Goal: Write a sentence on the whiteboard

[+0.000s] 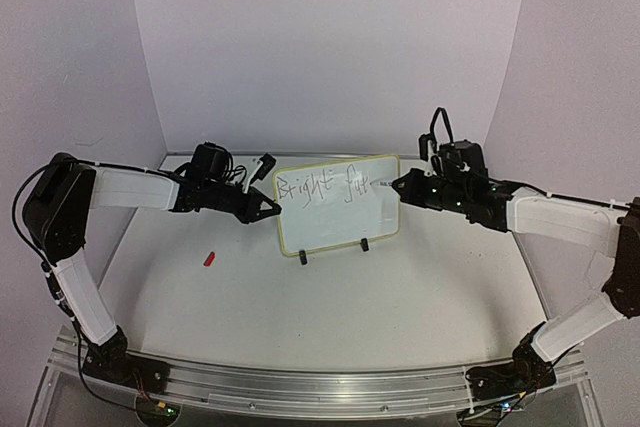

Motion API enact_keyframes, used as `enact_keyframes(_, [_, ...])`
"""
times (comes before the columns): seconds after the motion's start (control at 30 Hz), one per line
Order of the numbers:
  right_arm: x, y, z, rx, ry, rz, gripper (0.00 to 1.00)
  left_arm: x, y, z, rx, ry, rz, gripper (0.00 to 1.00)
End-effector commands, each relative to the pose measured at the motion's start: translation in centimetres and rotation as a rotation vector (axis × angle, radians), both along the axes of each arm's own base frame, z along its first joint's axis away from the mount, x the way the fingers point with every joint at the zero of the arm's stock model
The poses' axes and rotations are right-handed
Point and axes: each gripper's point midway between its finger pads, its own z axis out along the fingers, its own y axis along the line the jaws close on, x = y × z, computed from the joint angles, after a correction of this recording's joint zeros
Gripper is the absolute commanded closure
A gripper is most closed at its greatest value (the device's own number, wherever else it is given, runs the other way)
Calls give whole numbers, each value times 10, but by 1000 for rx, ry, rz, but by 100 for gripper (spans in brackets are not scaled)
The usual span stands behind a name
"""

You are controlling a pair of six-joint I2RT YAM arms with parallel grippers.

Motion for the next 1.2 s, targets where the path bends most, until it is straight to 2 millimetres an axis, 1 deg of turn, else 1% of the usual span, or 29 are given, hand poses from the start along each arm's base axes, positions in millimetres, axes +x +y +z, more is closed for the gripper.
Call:
enact_keyframes(0.0, [8, 2, 34, 28, -82, -4, 100, 13, 14, -10, 80, -20, 68, 100])
enact_keyframes(0.3, [16, 6, 28, 12, -78, -6, 100, 13, 13, -11, 84, -18, 67, 100])
enact_keyframes(0.43, [13, 4, 18, 10, -54, -11, 100, 14, 13, -11, 82, -20, 66, 100])
enact_keyframes(0.67, [4, -2, -6, 1, 1, -22, 100, 14, 12, -12, 84, -20, 63, 100])
enact_keyframes(0.83, [3, -4, -13, -5, 14, -30, 100, 15, 12, -12, 83, -20, 63, 100])
enact_keyframes(0.97, [6, -5, -8, -15, -4, -39, 100, 15, 12, -11, 84, -20, 64, 100])
enact_keyframes(1.17, [15, -3, 14, -15, -57, -43, 100, 14, 13, -12, 85, -19, 64, 100])
